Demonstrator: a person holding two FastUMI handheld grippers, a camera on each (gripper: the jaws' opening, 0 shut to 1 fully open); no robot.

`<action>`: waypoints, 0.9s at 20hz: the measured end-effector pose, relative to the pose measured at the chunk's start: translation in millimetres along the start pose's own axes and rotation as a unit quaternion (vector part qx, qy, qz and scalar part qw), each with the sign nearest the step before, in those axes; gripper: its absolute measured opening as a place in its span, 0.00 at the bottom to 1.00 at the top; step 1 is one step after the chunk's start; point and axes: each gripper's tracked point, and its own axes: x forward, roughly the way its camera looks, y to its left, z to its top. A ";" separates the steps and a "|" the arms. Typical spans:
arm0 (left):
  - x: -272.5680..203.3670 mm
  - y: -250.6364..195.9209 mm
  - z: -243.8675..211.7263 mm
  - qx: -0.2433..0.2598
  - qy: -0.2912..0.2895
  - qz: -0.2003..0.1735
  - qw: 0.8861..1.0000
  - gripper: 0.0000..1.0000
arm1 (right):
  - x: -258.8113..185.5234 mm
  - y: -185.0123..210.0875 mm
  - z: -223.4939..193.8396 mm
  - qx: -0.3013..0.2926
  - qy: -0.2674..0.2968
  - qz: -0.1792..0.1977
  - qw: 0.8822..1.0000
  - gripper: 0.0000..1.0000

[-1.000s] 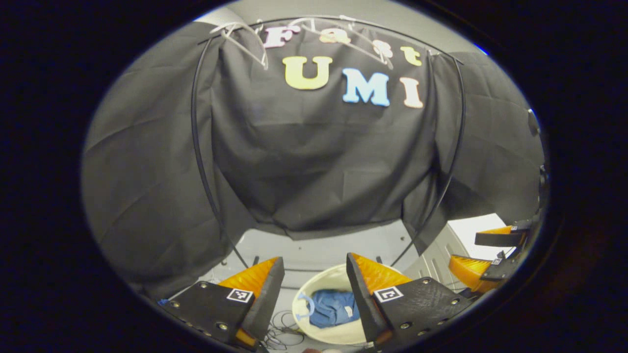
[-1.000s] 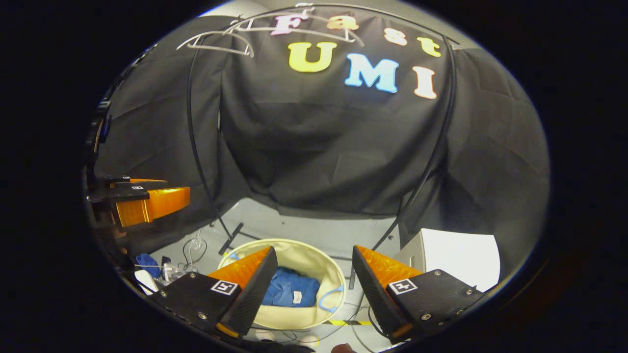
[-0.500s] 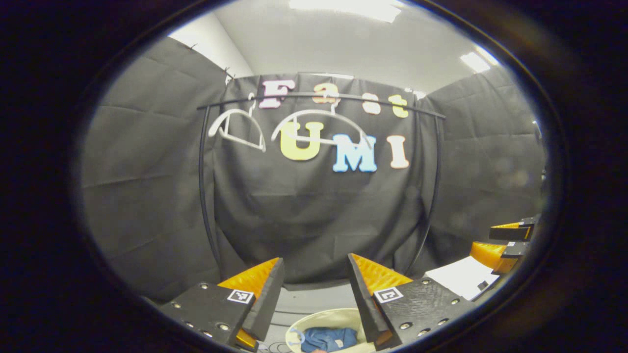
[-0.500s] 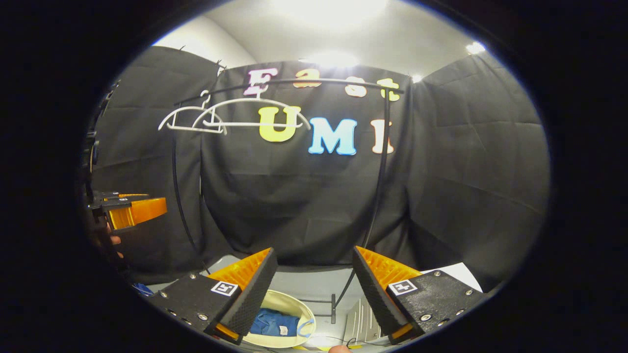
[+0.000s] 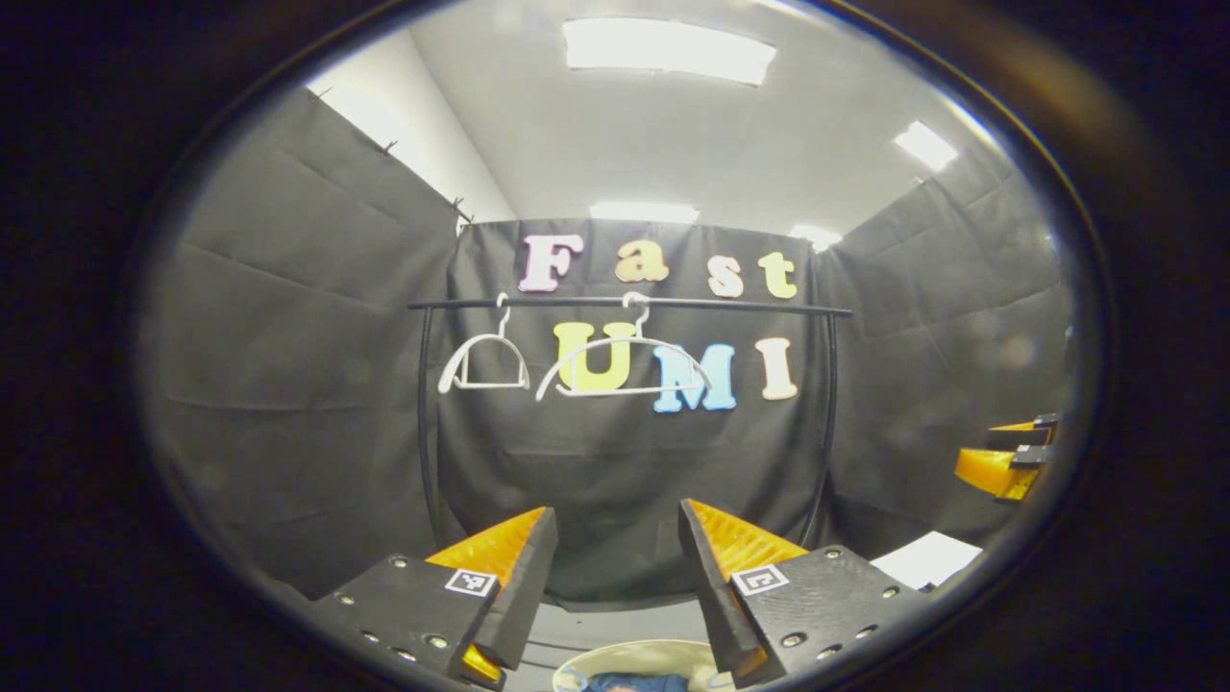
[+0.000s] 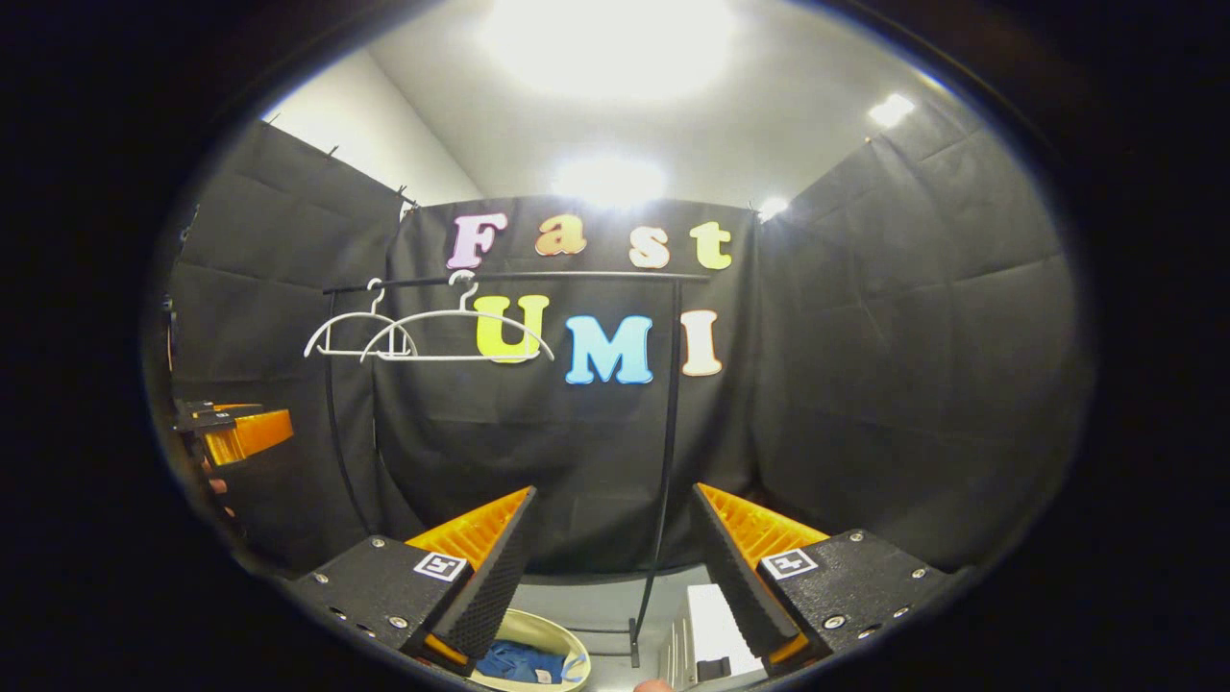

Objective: Grasp the clothes on the hanger with both hands and then place them into the laundry hamper below.

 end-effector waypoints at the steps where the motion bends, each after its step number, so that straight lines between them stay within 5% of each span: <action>1: -7.6 6.3 5.1 0.005 -0.005 0.007 1.000 0.72 | -5.2 -4.7 3.2 0.003 -0.005 -0.004 1.000 0.95; 18: -68.5 40.2 23.2 0.028 -0.026 0.050 0.998 0.73 | -53.5 -30.9 13.9 0.025 -0.053 -0.020 0.998 0.95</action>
